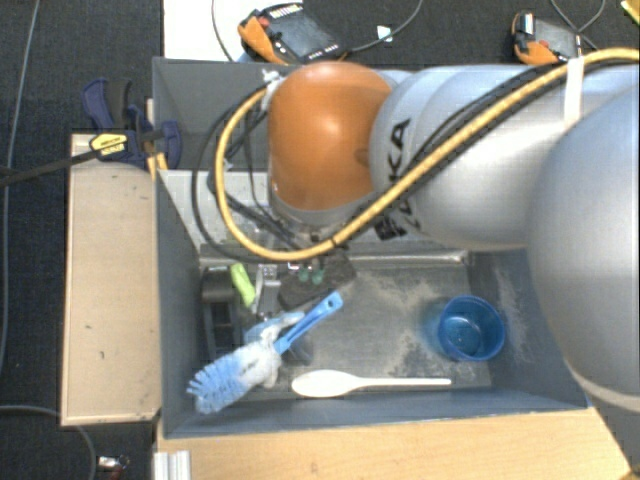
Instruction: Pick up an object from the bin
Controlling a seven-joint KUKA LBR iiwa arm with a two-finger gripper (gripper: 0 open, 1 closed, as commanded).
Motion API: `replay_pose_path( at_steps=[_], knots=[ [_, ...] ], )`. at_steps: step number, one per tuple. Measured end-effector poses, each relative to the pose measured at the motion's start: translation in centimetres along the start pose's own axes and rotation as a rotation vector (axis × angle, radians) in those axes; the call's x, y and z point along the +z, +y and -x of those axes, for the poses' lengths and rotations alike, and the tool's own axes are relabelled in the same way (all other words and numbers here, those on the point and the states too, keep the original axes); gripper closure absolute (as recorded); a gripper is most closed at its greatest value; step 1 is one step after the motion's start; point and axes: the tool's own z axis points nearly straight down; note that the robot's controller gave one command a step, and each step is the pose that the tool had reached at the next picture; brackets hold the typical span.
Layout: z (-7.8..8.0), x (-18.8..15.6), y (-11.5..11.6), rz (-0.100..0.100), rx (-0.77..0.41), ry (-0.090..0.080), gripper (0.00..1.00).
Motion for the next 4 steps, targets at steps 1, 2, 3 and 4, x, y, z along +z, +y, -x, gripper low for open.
replay_pose_path(
  at_steps=[1, 2, 3, 4],
  knots=[
    [-2.2, 8.3, -2.0, 0.003, 0.095, -0.005, 0.0],
    [-1.3, 11.0, -1.1, 0.005, -0.172, -0.016, 0.0],
    [-1.4, 11.5, -0.7, 0.003, 0.084, -0.009, 0.0],
    [-0.6, 3.3, -1.5, 0.006, -0.215, -0.025, 0.0]
  ],
)
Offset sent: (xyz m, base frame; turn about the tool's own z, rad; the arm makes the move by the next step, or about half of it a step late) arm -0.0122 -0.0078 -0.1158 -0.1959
